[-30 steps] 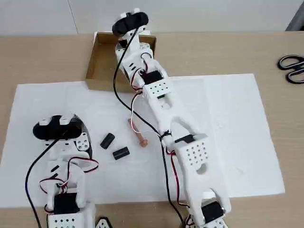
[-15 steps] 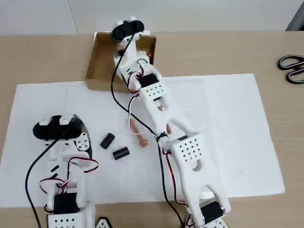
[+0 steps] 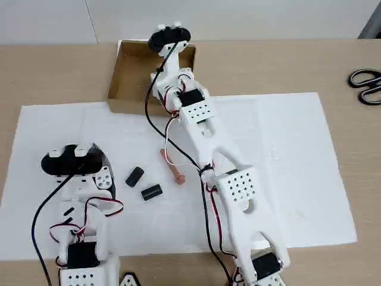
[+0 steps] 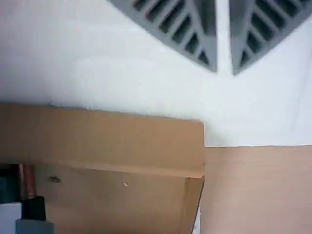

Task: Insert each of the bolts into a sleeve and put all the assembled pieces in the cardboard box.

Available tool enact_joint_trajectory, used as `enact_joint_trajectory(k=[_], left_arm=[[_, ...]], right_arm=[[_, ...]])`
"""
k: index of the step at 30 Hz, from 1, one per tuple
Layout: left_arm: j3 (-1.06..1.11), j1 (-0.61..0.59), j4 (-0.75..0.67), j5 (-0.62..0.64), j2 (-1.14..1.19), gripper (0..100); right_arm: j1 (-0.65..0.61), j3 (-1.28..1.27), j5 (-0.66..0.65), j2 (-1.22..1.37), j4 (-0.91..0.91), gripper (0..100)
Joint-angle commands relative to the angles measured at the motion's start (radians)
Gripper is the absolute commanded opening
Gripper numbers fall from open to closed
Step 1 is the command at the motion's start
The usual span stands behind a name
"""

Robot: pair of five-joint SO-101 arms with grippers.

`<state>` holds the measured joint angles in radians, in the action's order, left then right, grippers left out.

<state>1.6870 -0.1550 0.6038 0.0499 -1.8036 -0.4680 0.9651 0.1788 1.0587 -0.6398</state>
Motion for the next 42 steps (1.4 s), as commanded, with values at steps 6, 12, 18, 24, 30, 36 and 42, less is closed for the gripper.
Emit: enact_joint_trajectory(k=[6,12,18,24,30,36,42], left_arm=[[-0.005,-0.008,0.006,0.003,-0.006,1],[-0.005,-0.009,0.006,0.003,-0.006,1],[-0.005,-0.009,0.006,0.003,-0.006,1],[-0.005,-0.009,0.006,0.003,-0.006,1],[-0.005,-0.009,0.011,-0.002,-0.006,1],[-0.005,-0.009,0.101,-0.003,-0.006,1],[-0.005,-0.009,0.176,-0.003,-0.006,1]], right_arm=[[0.005,0.08,0.008,-0.031,-0.081,23.0],[0.01,0.114,0.008,-0.035,-0.085,23.0],[0.016,0.344,0.011,-0.033,-0.254,23.0],[0.021,0.539,0.011,-0.033,-0.536,23.1],[0.015,0.675,0.008,-0.033,-0.961,23.1],[0.035,0.701,0.005,-0.056,-1.055,23.1],[0.024,0.548,-0.075,-0.205,-1.061,23.1]])
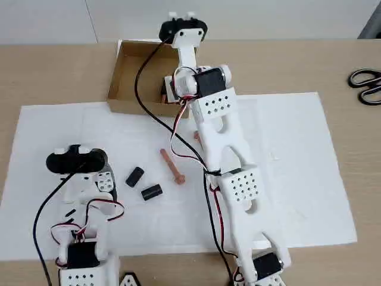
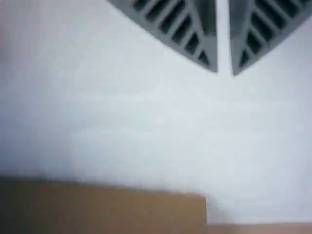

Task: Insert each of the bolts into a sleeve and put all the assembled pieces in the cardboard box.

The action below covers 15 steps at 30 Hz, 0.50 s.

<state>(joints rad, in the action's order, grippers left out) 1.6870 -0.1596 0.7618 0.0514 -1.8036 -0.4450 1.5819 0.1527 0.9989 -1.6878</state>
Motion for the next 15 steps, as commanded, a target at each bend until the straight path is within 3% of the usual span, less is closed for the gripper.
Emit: enact_joint_trajectory(k=[1,9,15], left_arm=[[-0.005,-0.005,0.021,-0.005,-0.006,1],[-0.005,-0.006,0.052,-0.005,-0.006,1],[-0.007,-0.014,0.129,0.0,-0.008,1]], right_arm=[[-0.005,-0.127,-0.071,-0.185,-0.015,23.1],[-0.114,-0.747,-0.071,-0.596,-0.007,23.1],[-0.18,-0.895,0.27,-0.682,0.007,23.1]])
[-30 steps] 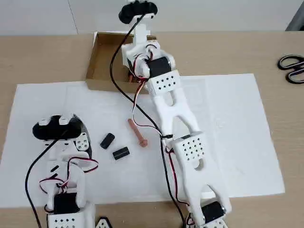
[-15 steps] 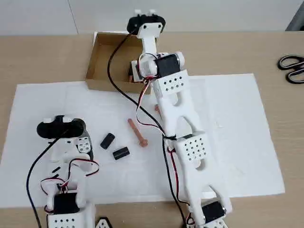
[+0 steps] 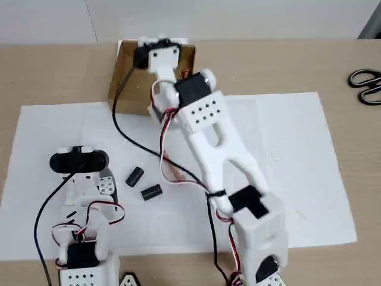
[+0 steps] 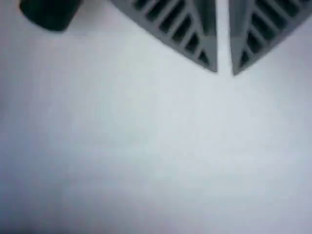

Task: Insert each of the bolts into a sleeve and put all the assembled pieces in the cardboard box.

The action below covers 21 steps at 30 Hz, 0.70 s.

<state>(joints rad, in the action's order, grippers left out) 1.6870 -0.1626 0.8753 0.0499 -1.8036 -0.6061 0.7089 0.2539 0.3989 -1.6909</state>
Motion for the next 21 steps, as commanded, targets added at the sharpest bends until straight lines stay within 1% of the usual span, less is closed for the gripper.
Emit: enact_joint_trajectory(k=[1,3,6,10,13,16,21], left_arm=[[-0.007,-0.029,0.014,0.002,-0.008,1],[-0.008,-0.094,0.008,0.002,-0.008,1],[-0.007,-0.226,0.011,0.002,-0.008,1],[-0.007,-0.411,0.012,-0.002,-0.008,1],[-0.007,-0.511,0.012,0.0,-0.008,1],[-0.005,-0.548,0.012,0.002,-0.008,1],[-0.007,-0.549,0.034,0.003,-0.008,1]], right_arm=[[-0.022,-0.021,0.242,-0.084,0.01,23.1],[-0.033,-0.023,0.361,-0.084,0.01,23.1],[-0.062,-0.025,0.477,-0.082,0.008,23.1],[-0.133,-0.057,0.575,-0.081,0.012,23.1],[-0.199,-0.094,0.634,-0.061,0.012,23.1],[-0.251,-0.1,0.678,-0.002,0.025,23.1],[-0.289,-0.1,0.729,0.127,0.111,23.1]])
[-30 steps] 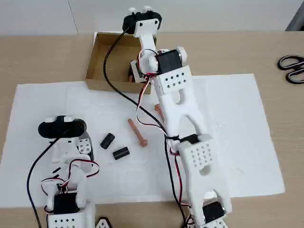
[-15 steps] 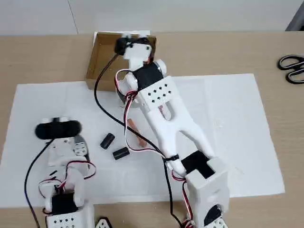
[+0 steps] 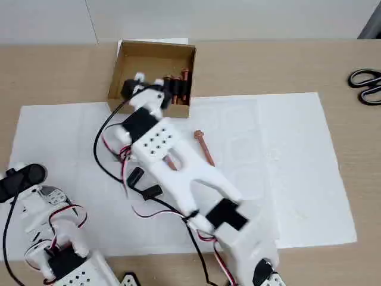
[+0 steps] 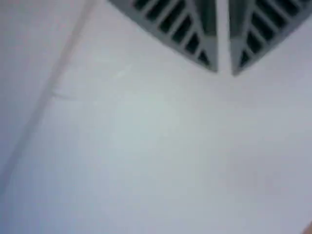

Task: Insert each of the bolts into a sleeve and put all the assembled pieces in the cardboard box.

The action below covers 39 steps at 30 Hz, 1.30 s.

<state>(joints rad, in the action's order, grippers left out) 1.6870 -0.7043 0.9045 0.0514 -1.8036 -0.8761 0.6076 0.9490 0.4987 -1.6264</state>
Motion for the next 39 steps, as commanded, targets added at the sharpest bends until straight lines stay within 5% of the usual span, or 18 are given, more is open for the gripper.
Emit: enact_joint_trajectory(k=[1,29,35,39], left_arm=[[-0.007,-0.008,0.005,0.002,-0.008,1],[-0.007,-0.008,0.006,0.002,-0.008,1],[-0.007,-0.008,0.006,0.002,-0.008,1],[-0.007,-0.008,0.006,0.002,-0.008,1]], right_arm=[[-0.025,0.003,0.051,0.047,0.056,23.0],[-0.051,0.006,0.078,0.223,0.203,22.6],[-0.062,0.006,0.078,0.225,0.225,0.3],[-0.061,0.006,0.077,0.225,0.222,2.2]])
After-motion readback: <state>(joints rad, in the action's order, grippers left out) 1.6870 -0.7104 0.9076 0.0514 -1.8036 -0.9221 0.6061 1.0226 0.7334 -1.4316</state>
